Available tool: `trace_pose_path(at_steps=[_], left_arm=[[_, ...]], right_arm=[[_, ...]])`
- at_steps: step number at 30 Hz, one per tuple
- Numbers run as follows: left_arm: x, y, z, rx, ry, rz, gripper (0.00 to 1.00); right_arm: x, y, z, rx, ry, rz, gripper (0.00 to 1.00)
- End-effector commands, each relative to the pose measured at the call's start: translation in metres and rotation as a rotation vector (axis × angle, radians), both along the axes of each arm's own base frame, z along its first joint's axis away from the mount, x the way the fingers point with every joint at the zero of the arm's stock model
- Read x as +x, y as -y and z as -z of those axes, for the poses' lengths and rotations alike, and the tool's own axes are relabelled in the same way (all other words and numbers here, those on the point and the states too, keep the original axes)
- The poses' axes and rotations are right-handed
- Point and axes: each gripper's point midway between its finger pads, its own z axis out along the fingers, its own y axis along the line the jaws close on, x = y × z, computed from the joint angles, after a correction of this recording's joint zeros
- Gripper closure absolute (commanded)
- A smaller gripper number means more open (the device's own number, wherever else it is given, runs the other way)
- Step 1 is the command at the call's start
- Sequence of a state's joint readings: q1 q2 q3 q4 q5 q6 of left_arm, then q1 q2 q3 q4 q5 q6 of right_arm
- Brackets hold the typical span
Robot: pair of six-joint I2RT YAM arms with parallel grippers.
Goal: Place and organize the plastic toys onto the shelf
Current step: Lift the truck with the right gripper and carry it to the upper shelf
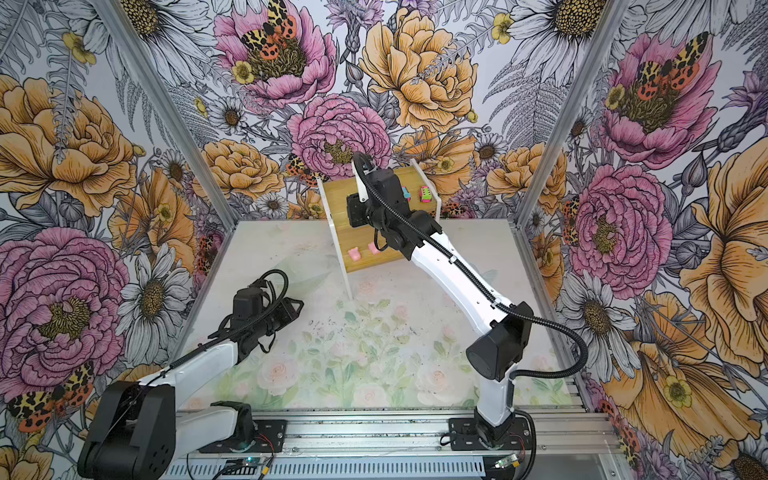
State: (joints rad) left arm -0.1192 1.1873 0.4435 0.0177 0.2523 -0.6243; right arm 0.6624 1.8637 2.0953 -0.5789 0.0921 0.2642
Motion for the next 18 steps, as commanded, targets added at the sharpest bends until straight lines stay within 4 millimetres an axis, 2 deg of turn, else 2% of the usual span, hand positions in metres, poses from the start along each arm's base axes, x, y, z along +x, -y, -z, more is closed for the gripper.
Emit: trace_pose_path(at_steps=[1, 7, 11, 18], left_arm=[[0.004, -0.002, -0.009, 0.006, 0.022, 0.011, 0.49], [0.003, -0.003, -0.010, 0.007, 0.026, 0.007, 0.49], [0.003, -0.003, -0.010, 0.008, 0.026, 0.008, 0.49], [0.004, -0.003, -0.010, 0.006, 0.025, 0.008, 0.49]], right_arm=[[0.001, 0.005, -0.018, 0.030, 0.014, 0.063, 0.94], [0.000, -0.005, -0.013, 0.012, 0.017, 0.087, 0.94], [-0.001, -0.013, -0.009, -0.001, 0.014, 0.092, 0.89], [0.004, -0.018, -0.001, -0.011, 0.003, 0.096, 0.88]])
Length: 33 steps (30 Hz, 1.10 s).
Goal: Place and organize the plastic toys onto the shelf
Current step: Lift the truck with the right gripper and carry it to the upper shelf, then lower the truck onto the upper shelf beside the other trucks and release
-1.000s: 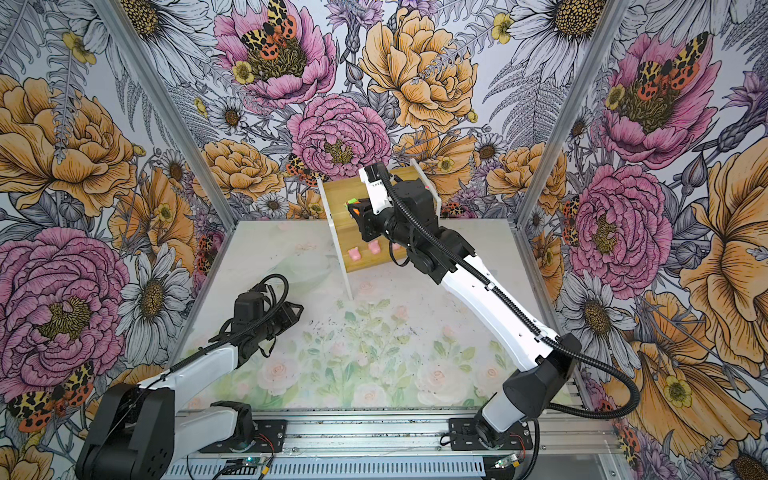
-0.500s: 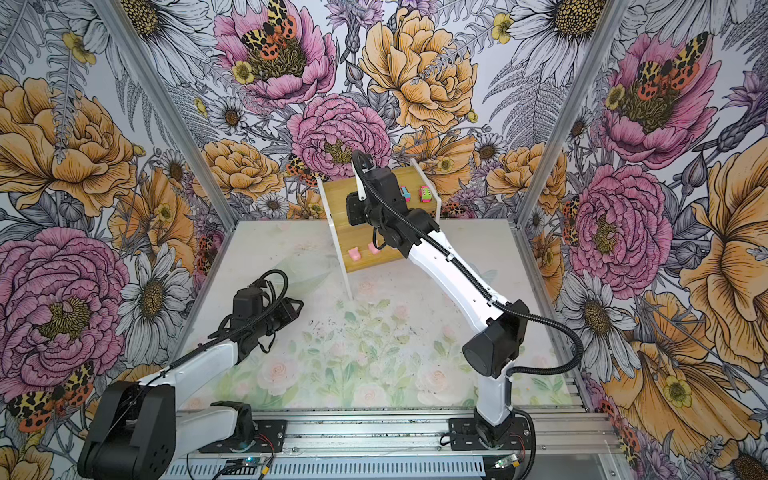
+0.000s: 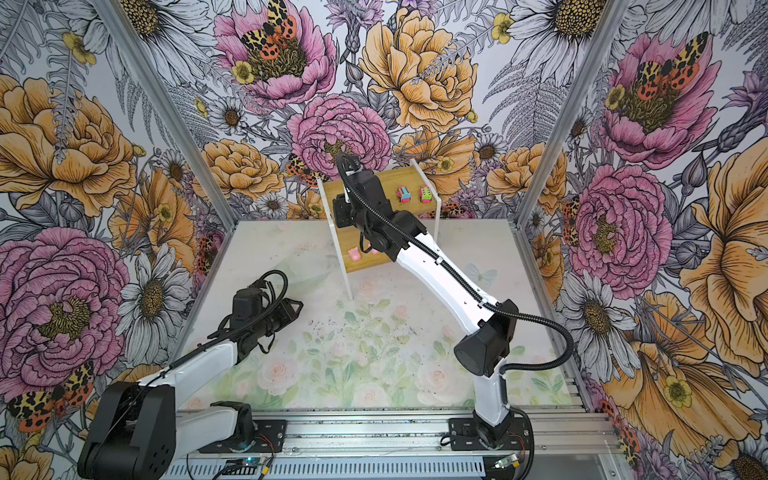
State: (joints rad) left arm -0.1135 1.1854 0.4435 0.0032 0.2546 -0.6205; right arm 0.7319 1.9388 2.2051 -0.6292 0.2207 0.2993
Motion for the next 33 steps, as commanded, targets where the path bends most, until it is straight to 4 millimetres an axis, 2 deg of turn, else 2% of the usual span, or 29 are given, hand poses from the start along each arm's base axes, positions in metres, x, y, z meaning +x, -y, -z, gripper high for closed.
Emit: trace_pose_path(at_steps=[1, 24, 27, 33], left_arm=[[0.006, -0.001, -0.012, 0.005, 0.038, 0.009, 0.49], [0.004, -0.004, -0.015, 0.014, 0.039, 0.002, 0.49], [0.003, -0.005, -0.016, 0.018, 0.041, -0.002, 0.49], [0.003, -0.006, -0.016, 0.019, 0.039, -0.004, 0.49]], right_arm=[[0.006, 0.003, -0.002, 0.003, 0.005, 0.035, 0.88], [0.016, -0.001, 0.013, -0.017, -0.012, 0.033, 0.86], [0.017, 0.000, 0.014, -0.020, -0.013, 0.035, 0.83], [0.017, 0.000, 0.014, -0.025, -0.009, 0.030, 0.69]])
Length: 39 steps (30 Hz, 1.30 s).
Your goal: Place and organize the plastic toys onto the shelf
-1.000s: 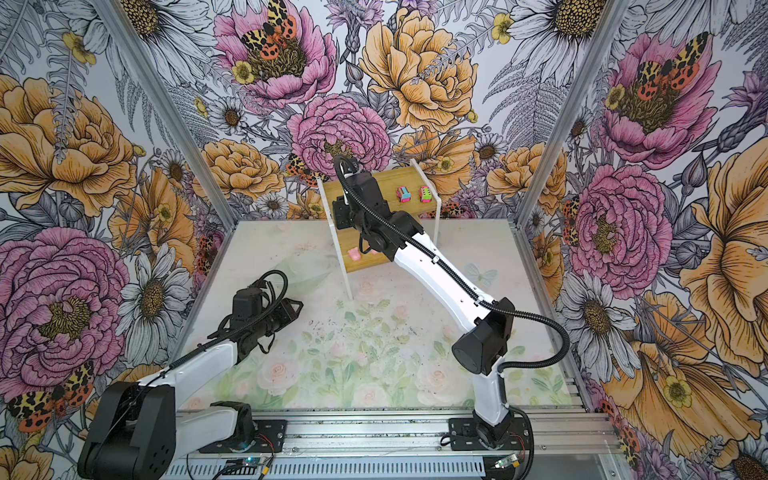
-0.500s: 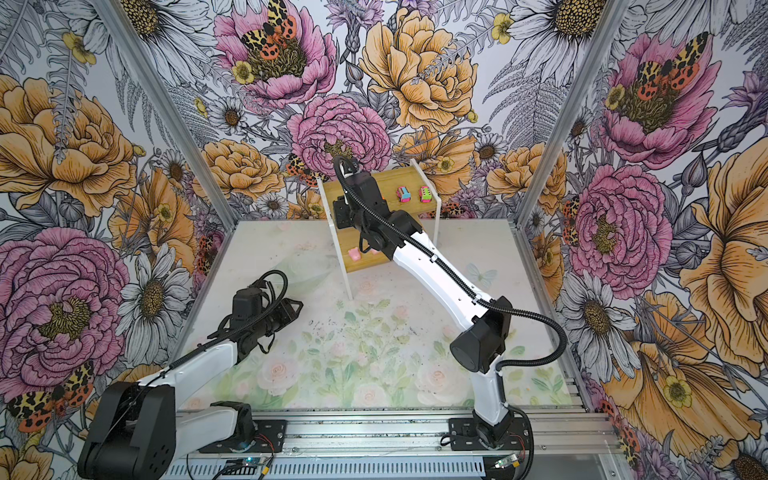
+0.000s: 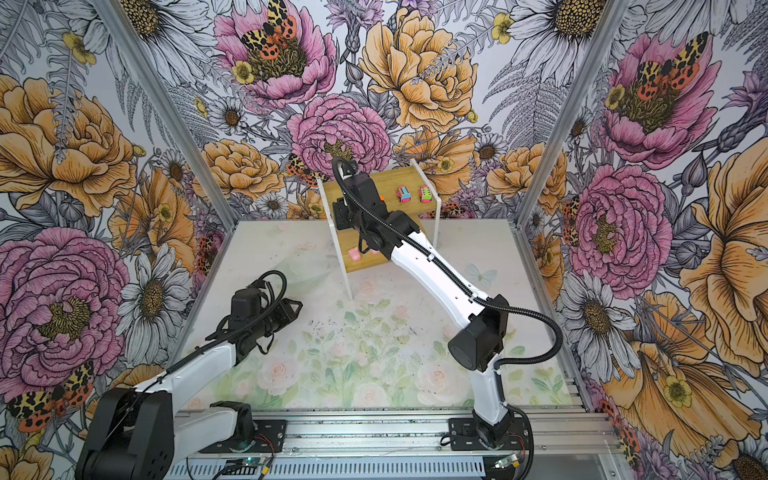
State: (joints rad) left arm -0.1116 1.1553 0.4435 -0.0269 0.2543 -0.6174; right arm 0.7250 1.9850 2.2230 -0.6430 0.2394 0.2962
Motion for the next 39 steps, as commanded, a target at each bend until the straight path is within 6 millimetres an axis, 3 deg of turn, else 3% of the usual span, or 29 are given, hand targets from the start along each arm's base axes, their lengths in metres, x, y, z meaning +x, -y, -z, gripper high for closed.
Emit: trace_pose_path(at_steps=[1, 12, 26, 29, 32, 33, 37, 39], left_arm=[[0.007, -0.005, -0.013, 0.017, 0.038, -0.006, 0.49], [0.006, -0.005, -0.015, 0.019, 0.038, -0.005, 0.48], [0.011, -0.007, -0.029, 0.034, 0.063, -0.010, 0.45], [0.016, -0.009, -0.041, 0.058, 0.088, -0.002, 0.43], [0.024, -0.017, -0.061, 0.132, 0.123, -0.003, 0.37], [0.026, -0.020, -0.069, 0.161, 0.137, -0.002, 0.03], [0.039, -0.041, -0.097, 0.254, 0.202, -0.028, 0.01], [0.044, -0.059, -0.107, 0.345, 0.232, -0.072, 0.01]], right_arm=[[0.005, 0.001, -0.006, 0.009, 0.016, 0.006, 0.66], [0.001, 0.004, -0.016, 0.002, 0.041, -0.003, 0.51], [-0.035, 0.034, -0.075, 0.034, 0.131, -0.045, 0.33], [-0.053, 0.061, -0.093, 0.029, 0.167, -0.049, 0.24], [-0.065, 0.106, -0.093, -0.046, 0.197, -0.007, 0.20], [-0.065, 0.128, -0.084, -0.083, 0.193, 0.025, 0.20], [-0.071, 0.210, -0.033, -0.156, 0.176, 0.131, 0.19], [-0.077, 0.243, 0.002, -0.169, 0.187, 0.153, 0.19]])
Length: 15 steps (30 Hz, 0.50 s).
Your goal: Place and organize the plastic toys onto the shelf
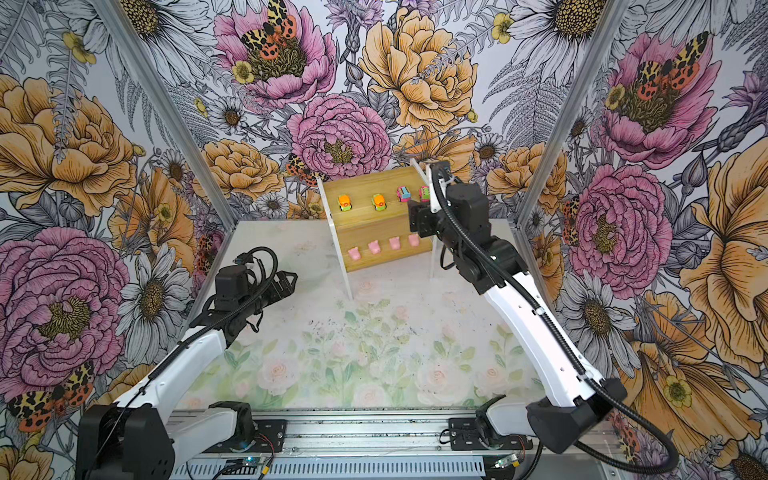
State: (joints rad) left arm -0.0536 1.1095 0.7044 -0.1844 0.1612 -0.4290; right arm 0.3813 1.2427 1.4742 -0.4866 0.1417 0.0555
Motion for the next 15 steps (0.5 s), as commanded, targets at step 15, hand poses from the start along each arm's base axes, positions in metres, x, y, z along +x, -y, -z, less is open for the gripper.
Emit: trace_pose_path(at_steps=[15], left_arm=[[0.050, -0.083, 0.015, 0.383, 0.318, -0.122, 0.01]], right_arm=[[-0.011, 0.158, 0.248, 0.093, 0.060, 0.296, 0.18]])
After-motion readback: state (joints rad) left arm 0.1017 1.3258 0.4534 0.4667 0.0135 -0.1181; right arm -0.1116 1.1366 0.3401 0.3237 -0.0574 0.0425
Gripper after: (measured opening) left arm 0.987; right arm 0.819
